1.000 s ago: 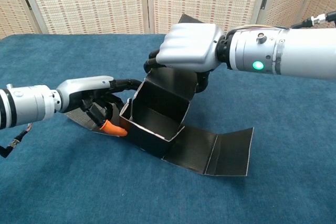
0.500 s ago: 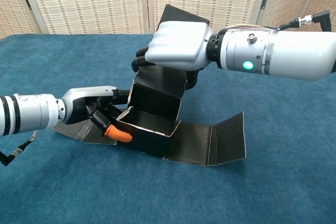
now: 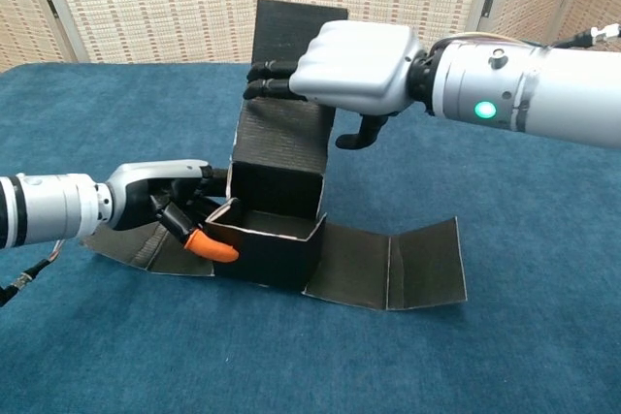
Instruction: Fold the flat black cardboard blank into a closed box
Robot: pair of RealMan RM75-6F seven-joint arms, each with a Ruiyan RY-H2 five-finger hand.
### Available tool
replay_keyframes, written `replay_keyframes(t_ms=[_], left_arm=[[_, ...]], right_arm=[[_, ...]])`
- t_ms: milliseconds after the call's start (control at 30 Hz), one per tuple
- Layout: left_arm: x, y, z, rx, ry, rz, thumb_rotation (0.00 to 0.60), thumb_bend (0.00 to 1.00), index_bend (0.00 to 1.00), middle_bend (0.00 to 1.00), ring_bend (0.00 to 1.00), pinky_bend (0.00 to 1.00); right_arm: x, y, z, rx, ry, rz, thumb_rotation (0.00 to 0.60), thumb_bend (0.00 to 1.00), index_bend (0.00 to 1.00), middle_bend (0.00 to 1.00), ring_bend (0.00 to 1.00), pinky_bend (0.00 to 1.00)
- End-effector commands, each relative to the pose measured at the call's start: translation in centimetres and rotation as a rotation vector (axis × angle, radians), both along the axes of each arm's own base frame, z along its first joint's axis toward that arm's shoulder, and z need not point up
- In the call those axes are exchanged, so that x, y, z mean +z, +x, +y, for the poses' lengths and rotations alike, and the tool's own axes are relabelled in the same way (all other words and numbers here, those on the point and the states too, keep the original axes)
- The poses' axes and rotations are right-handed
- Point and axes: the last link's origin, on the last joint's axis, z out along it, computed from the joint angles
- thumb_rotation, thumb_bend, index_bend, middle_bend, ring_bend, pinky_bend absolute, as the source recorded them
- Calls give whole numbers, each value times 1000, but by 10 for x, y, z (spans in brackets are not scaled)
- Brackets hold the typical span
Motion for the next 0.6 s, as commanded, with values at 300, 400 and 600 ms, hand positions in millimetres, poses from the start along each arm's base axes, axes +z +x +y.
replay_keyframes(t_ms=[300,400,600], left_arm=[[36,-10,1,129,-15,-132,600,196,275,249,515,599],[51,-9,1,188,-33,-222,600,195,275,249,515,600],[78,-3,2,292,-99,-416,600,199,275,249,515,600]], right_arm=[[81,-45,49,-139,21,-380,600,280,0,0,659,1000],[101,-63,60,-186,8,-513,600,280,0,0,658,1000],[124,-98,72,-303,4,-774,600,279,0,0,659,1000]])
